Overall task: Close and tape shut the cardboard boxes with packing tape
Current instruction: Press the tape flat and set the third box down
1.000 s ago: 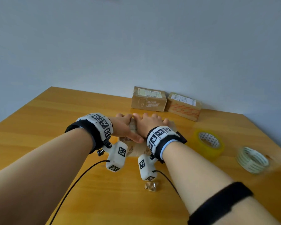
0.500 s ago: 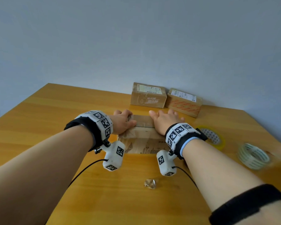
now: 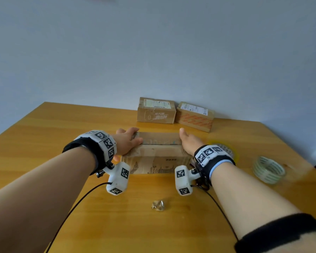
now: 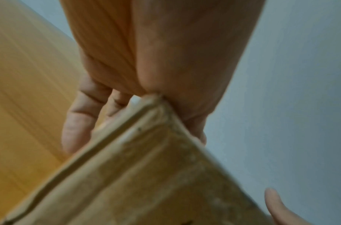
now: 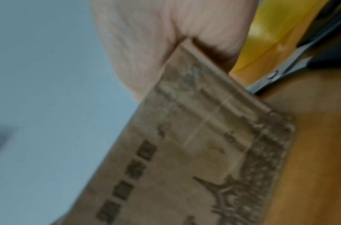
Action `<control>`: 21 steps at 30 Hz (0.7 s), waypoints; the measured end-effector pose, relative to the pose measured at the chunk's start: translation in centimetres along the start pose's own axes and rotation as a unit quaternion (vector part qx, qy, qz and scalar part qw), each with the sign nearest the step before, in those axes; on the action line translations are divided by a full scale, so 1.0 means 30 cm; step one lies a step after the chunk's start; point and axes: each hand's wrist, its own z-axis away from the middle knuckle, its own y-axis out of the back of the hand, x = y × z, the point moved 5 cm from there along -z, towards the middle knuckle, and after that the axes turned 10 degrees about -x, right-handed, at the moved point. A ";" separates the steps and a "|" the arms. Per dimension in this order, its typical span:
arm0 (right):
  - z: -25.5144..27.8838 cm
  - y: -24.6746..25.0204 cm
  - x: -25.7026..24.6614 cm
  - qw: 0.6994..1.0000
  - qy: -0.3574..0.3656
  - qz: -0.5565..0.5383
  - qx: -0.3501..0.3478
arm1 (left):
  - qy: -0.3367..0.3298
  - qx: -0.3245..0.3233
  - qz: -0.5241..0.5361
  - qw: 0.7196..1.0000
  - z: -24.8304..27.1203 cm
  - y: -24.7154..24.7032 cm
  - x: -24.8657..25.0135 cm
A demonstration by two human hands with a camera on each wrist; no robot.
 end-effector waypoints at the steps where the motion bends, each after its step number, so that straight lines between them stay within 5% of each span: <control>1: 0.022 -0.001 0.008 1.000 -0.006 -0.015 -0.011 | 0.004 0.000 -0.008 1.000 0.003 0.002 0.001; 7: 0.096 0.047 -0.043 0.984 0.057 -0.168 0.002 | -0.021 -0.001 0.023 1.000 0.044 0.044 0.041; 10: 0.136 0.149 -0.126 0.986 0.074 -0.144 0.049 | -0.023 -0.025 0.101 0.994 0.067 0.058 0.063; 12: 0.160 0.219 -0.189 0.986 0.066 -0.115 0.102 | -0.030 -0.037 0.035 0.998 0.090 0.067 0.114; 17: 0.238 0.260 -0.330 0.986 0.071 -0.046 0.140 | -0.206 0.075 0.029 0.975 0.167 0.110 0.338; 21: 0.271 0.244 -0.350 0.989 0.085 -0.053 0.113 | -0.244 0.109 0.084 0.960 0.199 0.125 0.334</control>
